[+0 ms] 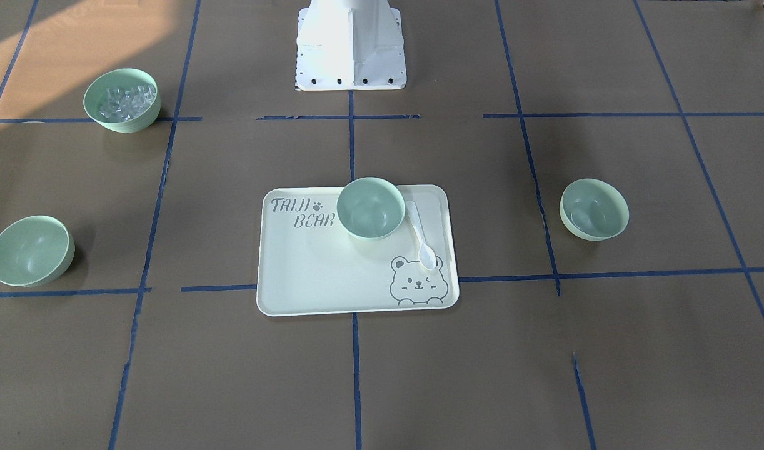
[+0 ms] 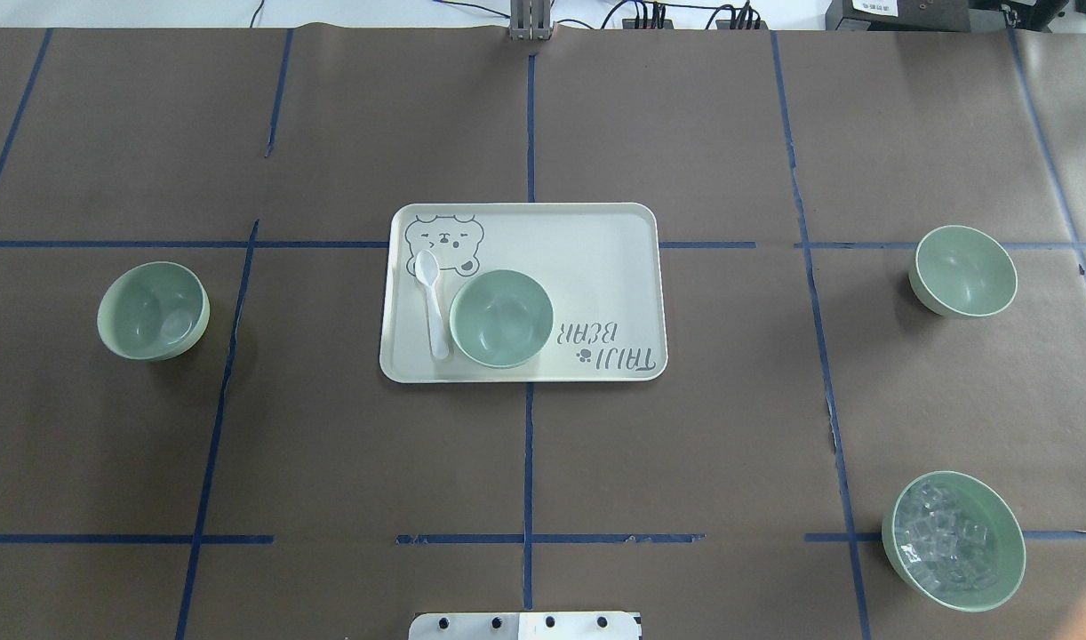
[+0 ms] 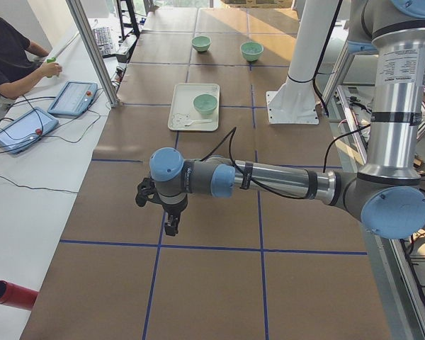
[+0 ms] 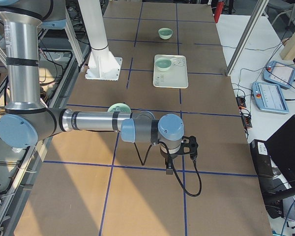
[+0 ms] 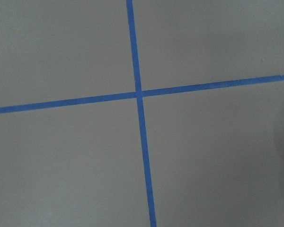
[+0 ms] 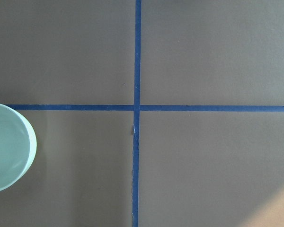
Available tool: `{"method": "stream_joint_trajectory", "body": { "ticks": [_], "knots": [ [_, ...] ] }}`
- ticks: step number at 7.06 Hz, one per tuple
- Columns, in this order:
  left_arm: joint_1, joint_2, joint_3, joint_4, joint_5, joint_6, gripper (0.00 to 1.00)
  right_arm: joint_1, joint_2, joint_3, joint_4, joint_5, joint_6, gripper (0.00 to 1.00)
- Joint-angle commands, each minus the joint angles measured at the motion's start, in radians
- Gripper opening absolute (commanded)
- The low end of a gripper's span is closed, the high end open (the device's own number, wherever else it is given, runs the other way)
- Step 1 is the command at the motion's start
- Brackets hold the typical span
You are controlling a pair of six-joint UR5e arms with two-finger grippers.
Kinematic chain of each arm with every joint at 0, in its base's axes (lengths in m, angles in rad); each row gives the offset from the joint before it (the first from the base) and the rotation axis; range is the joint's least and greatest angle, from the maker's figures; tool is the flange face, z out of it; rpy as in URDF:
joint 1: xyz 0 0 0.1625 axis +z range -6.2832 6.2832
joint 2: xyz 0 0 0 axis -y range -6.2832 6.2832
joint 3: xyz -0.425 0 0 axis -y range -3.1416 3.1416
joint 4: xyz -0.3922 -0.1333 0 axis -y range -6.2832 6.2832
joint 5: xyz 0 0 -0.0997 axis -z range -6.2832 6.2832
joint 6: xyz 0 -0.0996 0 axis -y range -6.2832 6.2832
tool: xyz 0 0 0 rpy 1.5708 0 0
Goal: Stack green bowls together
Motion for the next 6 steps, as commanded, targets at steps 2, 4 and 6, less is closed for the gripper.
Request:
{"method": "stream_joint_trajectory", "body": {
  "ticks": [2,4,6],
  "knots": [
    [0.226,0.001,0.004,-0.385,0.011,-0.451,1.0,-0.046,0.046,0.006,0.004,0.021,0.007,1.0],
    [0.303,0.007,0.007,-0.453,0.066,-0.589,1.0,-0.072,0.047,0.009,0.028,0.029,0.008,1.0],
    [0.395,0.008,0.009,-0.528,0.155,-0.742,1.0,-0.075,0.047,0.007,0.03,0.029,0.027,1.0]
  ]
}}
